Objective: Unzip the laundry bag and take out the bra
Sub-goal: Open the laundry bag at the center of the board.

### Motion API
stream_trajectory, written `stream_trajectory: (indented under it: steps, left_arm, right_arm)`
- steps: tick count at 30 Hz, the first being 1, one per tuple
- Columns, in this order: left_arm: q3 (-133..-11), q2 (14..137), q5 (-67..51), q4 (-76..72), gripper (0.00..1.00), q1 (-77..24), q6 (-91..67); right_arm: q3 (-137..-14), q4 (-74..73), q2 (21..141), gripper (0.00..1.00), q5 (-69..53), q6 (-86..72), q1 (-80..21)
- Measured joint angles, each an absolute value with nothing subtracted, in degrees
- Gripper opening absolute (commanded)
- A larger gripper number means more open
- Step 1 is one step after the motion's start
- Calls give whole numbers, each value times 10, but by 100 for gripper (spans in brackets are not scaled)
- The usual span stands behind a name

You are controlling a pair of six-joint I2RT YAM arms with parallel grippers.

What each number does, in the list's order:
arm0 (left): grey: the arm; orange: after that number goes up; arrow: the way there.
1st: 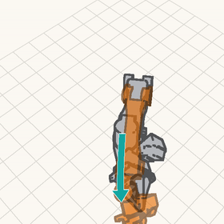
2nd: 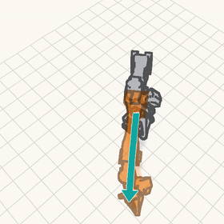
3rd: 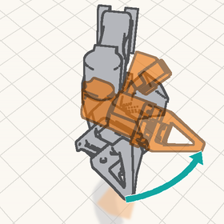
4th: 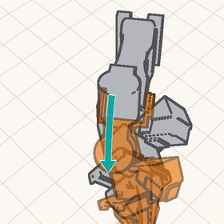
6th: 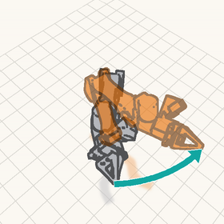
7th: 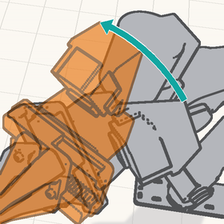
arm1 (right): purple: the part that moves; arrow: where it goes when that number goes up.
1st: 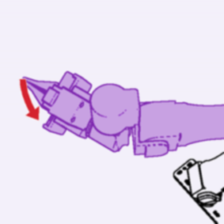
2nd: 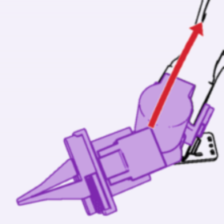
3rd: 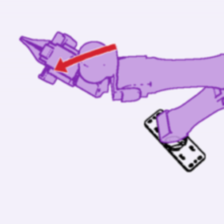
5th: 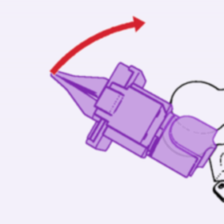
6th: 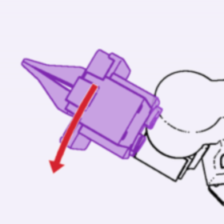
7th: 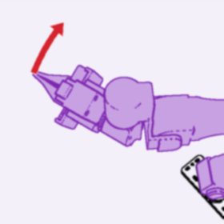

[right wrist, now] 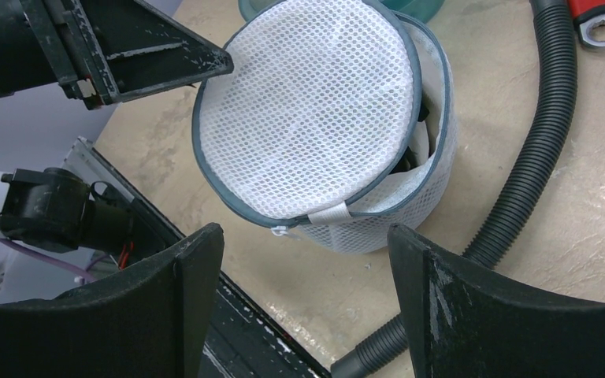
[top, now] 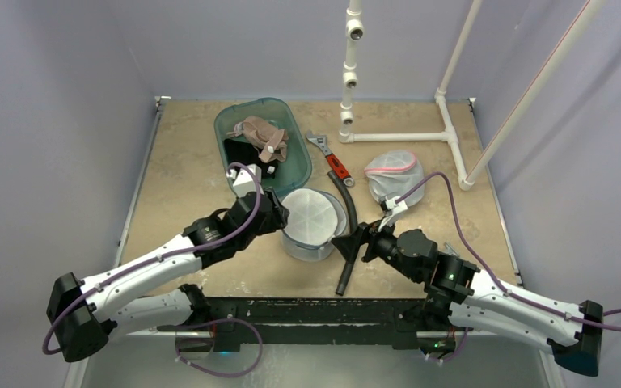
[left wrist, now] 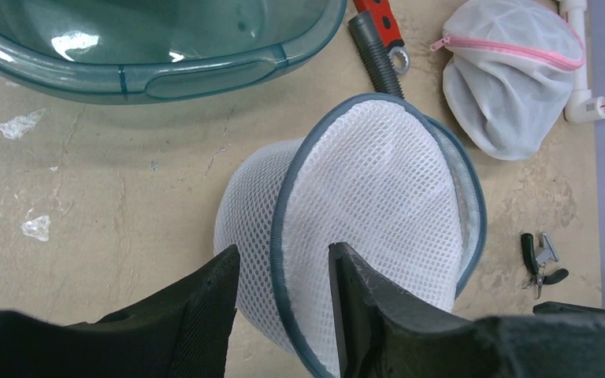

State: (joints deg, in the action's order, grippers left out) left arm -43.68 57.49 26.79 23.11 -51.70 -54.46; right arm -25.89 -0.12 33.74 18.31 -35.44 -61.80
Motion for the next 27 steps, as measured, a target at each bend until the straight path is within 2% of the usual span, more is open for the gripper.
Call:
stream_trajectory:
  steps: [5, 8, 13, 17, 27]
  left_arm:
    - [-420, 575, 252, 222, 21, -510, -547]
    - [-416, 575, 241, 212, 12, -509, -546]
    - [-414, 561, 230, 200, 8, -509, -543]
    - [-414, 544, 227, 192, 0, -509, -530]
    - [-413, 529, 179, 148, 0, -509, -451]
  right_arm:
    - [-259, -1, 338, 78, 183, -354, -618]
    - [-259, -1, 338, 78, 183, -354, -618]
    - [-259, -1, 337, 78, 183, -354, -618]
    - [-259, -1, 337, 80, 183, -354, -618]
    - [-259, -3, 334, 85, 202, -361, -618]
